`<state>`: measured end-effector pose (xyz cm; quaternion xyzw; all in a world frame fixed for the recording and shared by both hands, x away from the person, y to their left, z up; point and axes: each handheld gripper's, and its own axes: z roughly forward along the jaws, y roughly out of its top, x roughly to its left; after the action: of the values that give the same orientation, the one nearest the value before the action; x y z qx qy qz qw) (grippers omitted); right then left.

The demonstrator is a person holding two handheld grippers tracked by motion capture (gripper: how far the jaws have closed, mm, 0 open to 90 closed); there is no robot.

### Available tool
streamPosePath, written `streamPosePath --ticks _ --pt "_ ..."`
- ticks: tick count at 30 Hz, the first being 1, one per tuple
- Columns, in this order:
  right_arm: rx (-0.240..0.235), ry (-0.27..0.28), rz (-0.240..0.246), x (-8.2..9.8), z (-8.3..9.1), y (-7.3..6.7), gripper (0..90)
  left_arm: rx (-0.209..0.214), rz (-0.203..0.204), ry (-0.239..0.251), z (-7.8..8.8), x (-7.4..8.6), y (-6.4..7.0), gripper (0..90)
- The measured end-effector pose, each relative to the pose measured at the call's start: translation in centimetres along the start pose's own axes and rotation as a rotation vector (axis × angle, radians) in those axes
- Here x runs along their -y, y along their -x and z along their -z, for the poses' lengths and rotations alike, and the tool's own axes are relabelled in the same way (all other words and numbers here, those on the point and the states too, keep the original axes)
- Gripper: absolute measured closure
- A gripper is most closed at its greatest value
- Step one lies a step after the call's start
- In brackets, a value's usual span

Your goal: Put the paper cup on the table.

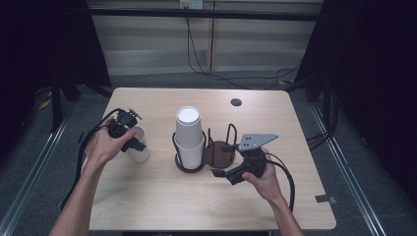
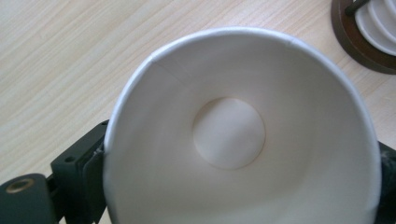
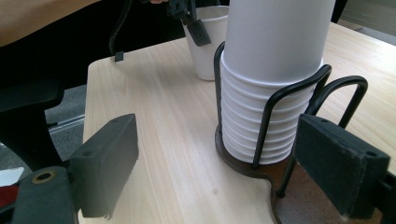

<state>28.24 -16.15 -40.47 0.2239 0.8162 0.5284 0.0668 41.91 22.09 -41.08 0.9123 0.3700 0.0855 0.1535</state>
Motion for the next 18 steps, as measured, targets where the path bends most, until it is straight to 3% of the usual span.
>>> streamPosePath --ticks 5,12,14,15,18 --pt "0.002 -0.006 -0.001 0.0 0.0 0.0 13.9 -0.005 -0.045 -0.016 -0.3 -0.1 0.3 6.3" --pt "-0.002 -0.003 -0.001 0.0 0.1 0.0 13.9 0.003 -0.013 0.006 -0.7 0.0 0.2 6.0" --pt "-0.002 -0.003 -0.001 0.0 0.1 0.0 13.9 0.005 -0.038 -0.005 -0.8 0.0 0.2 5.9" --pt "-0.001 -0.004 0.000 0.0 0.1 0.0 13.9 -0.002 -0.024 -0.010 -0.9 0.0 0.3 6.5" --pt "0.000 -0.007 0.000 0.0 0.1 0.0 13.9 0.010 -0.038 -0.023 -1.2 0.1 0.4 8.2"
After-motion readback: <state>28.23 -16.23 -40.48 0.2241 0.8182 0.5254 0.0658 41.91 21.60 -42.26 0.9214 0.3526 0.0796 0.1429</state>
